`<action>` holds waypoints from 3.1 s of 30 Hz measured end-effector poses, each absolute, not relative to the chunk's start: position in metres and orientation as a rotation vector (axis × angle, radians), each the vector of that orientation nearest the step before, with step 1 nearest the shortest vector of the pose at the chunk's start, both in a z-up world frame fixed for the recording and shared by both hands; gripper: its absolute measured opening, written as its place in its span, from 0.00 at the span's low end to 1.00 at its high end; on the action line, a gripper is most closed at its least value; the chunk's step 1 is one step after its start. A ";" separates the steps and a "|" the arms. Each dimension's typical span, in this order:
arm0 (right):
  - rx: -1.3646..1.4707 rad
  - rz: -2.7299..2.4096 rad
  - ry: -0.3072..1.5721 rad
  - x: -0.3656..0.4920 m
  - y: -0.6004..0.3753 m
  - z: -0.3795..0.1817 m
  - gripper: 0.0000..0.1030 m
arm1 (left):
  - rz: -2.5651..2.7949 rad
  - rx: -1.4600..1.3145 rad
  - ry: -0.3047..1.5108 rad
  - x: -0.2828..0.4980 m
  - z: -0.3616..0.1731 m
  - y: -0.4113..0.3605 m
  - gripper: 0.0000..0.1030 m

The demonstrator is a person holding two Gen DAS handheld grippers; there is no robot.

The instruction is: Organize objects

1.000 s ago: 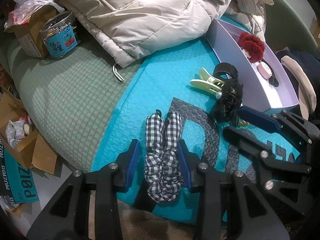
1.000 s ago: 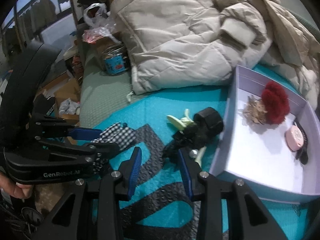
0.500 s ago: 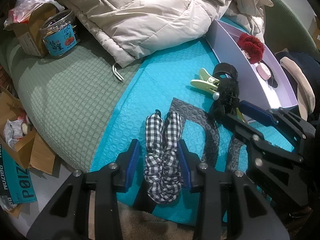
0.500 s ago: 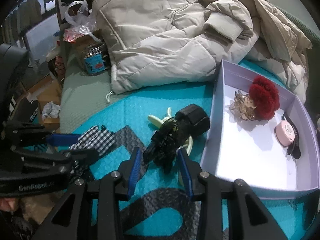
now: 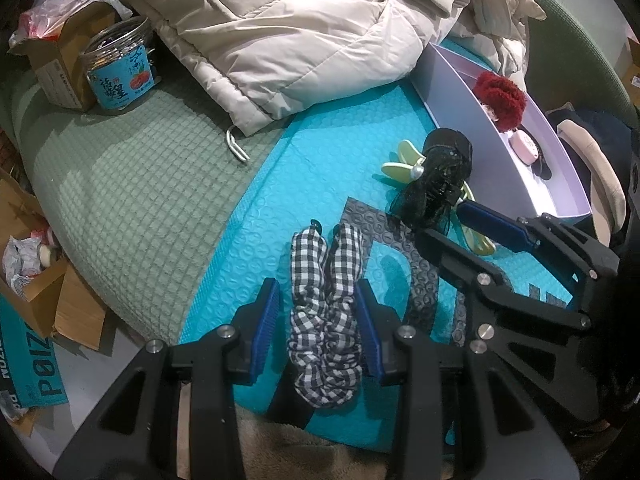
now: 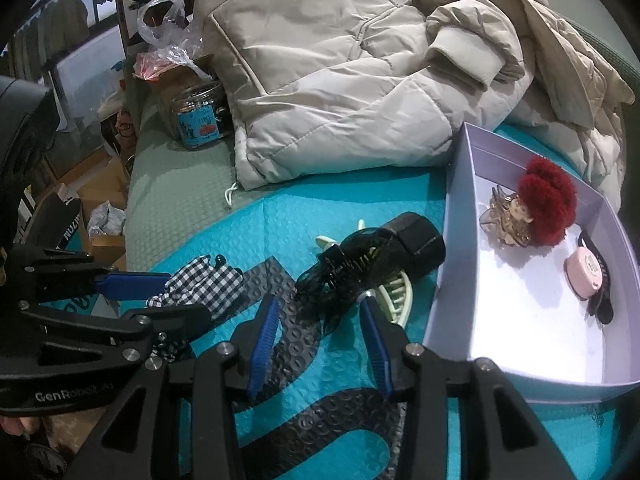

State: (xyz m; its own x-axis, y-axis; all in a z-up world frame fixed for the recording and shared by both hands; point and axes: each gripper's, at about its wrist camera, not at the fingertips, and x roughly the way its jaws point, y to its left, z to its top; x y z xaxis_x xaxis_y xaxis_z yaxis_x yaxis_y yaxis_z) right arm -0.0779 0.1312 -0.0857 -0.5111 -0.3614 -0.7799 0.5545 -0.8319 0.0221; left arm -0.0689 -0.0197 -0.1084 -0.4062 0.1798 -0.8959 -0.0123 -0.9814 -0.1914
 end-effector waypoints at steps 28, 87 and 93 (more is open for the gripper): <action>1.200 -2.435 0.297 -0.055 0.179 -0.092 0.23 | 2.551 -1.649 -0.240 -0.066 -0.112 -0.025 0.36; 1.261 -2.335 0.305 0.015 0.235 -0.089 0.07 | 2.446 -1.612 -0.205 -0.016 -0.104 0.046 0.26; 1.251 -2.355 0.313 0.007 0.234 -0.089 0.18 | 2.447 -1.618 -0.175 -0.018 -0.106 0.046 0.28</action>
